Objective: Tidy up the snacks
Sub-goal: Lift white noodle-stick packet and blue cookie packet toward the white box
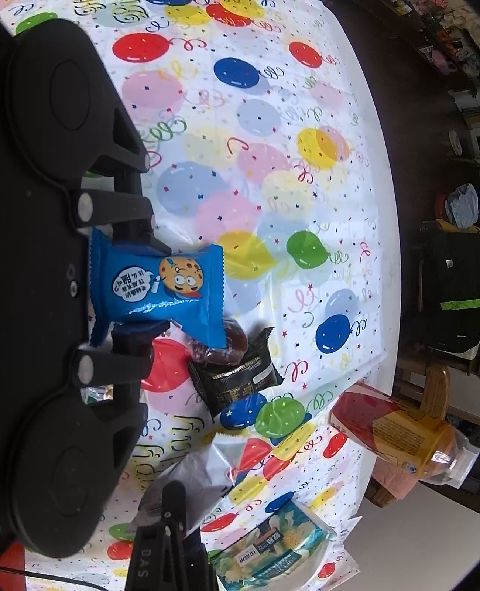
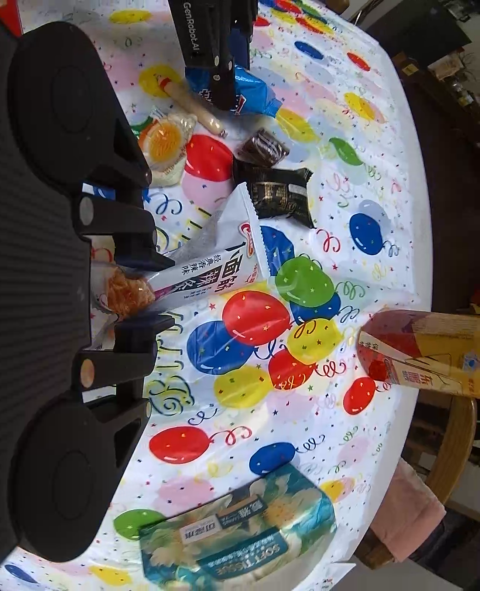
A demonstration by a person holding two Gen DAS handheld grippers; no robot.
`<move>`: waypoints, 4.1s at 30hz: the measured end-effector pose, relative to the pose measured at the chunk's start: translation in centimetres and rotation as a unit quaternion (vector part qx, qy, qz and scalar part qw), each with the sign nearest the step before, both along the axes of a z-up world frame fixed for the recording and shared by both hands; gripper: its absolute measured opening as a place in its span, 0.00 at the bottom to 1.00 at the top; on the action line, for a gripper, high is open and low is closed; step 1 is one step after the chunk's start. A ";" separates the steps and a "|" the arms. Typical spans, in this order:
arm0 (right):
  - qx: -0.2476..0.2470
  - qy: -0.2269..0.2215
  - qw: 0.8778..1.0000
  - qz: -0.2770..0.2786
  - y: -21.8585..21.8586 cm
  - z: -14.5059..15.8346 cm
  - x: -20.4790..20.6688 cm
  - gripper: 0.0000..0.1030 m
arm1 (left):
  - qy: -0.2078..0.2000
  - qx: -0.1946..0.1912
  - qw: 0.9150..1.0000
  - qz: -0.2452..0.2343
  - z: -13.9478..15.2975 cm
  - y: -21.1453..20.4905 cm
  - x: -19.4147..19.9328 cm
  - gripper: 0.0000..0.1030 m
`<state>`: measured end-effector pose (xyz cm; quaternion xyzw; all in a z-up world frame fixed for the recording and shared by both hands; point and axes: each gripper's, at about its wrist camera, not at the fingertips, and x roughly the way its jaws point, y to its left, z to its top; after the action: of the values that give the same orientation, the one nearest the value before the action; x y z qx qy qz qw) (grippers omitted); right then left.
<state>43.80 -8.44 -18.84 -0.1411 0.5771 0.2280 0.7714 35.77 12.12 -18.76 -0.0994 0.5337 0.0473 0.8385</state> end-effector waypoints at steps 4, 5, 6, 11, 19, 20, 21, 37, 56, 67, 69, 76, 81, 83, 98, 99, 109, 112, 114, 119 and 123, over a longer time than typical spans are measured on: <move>0.010 -0.001 1.000 -0.001 -0.5 1.6 -1.1 0.24 | 0.003 0.005 1.000 0.003 0.7 0.2 -0.8 0.30; 0.013 -0.003 1.000 0.000 -0.6 2.1 -1.4 0.24 | 0.001 0.004 1.000 0.003 1.0 0.2 -1.0 0.30; 0.015 -0.005 1.000 0.000 -0.7 2.6 -1.8 0.24 | -0.001 0.004 1.000 0.002 1.3 0.2 -1.3 0.30; 0.035 -0.010 0.999 -0.002 -1.4 5.2 -3.8 0.24 | -0.007 0.005 1.000 -0.002 3.1 0.2 -3.0 0.30; 0.051 -0.023 0.998 0.000 -2.5 9.0 -7.9 0.24 | -0.028 0.007 0.999 -0.018 6.5 -0.1 -6.6 0.30; 0.052 -0.024 0.998 0.000 -2.6 9.4 -8.5 0.24 | -0.031 0.006 0.999 -0.022 7.0 -0.2 -7.1 0.30; 0.051 -0.026 0.998 0.000 -2.7 9.8 -9.1 0.24 | -0.033 0.006 0.999 -0.025 7.4 -0.3 -7.6 0.30; 0.073 -0.054 0.996 -0.016 -5.7 14.8 -18.4 0.19 | -0.053 -0.005 0.995 -0.086 12.0 -2.8 -16.5 0.30; 0.055 -0.018 0.998 -0.023 -7.4 11.2 -16.1 0.17 | -0.046 -0.032 0.991 -0.120 11.3 -3.8 -20.8 0.30; -0.028 -0.023 0.981 0.189 -4.3 7.0 -13.5 0.65 | -0.045 -0.043 0.994 -0.087 10.7 -3.2 -19.8 0.30; -0.039 -0.014 0.975 0.220 -4.0 6.2 -12.9 0.65 | -0.045 -0.047 0.995 -0.079 10.6 -3.1 -19.6 0.30; -0.077 0.031 0.953 0.290 -3.5 2.7 -11.5 0.65 | -0.038 -0.059 0.996 -0.058 9.8 -3.2 -18.6 0.30; -0.039 0.067 0.952 0.297 -3.4 1.7 -10.1 0.65 | -0.031 -0.062 0.996 -0.053 9.3 -3.4 -18.2 0.30; -0.030 0.085 0.950 0.299 -3.2 1.3 -9.7 0.65 | -0.029 -0.064 0.996 -0.050 9.2 -3.4 -18.1 0.30; -0.084 0.081 0.943 0.311 -2.4 -2.4 -9.0 0.48 | -0.021 -0.073 0.996 -0.042 8.6 -3.1 -17.5 0.30; -0.087 0.079 0.943 0.311 -2.4 -2.5 -9.1 0.44 | -0.021 -0.073 0.996 -0.041 8.5 -3.1 -17.5 0.30; -0.052 0.041 0.959 0.276 -3.3 0.0 -9.3 0.26 | -0.022 -0.070 0.996 -0.048 8.8 -3.4 -18.0 0.30; -0.047 0.025 0.962 0.269 -3.7 1.6 -9.8 0.26 | -0.025 -0.068 0.996 -0.058 9.2 -3.7 -18.2 0.30; -0.043 0.012 0.964 0.264 -3.8 3.1 -10.3 0.26 | -0.029 -0.067 0.995 -0.067 9.5 -4.1 -18.4 0.30; -0.034 -0.022 0.969 0.243 -4.8 6.8 -11.7 0.26 | -0.040 -0.063 0.993 -0.093 10.6 -5.0 -18.9 0.30; -0.029 -0.046 0.971 0.232 -5.5 9.3 -13.5 0.26 | -0.050 -0.060 0.990 -0.117 11.5 -5.8 -19.6 0.30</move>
<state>30.27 -13.95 -9.54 -0.3040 0.4988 0.3775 0.7186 16.17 6.36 -7.29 -0.0886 0.5008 -0.0879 0.8565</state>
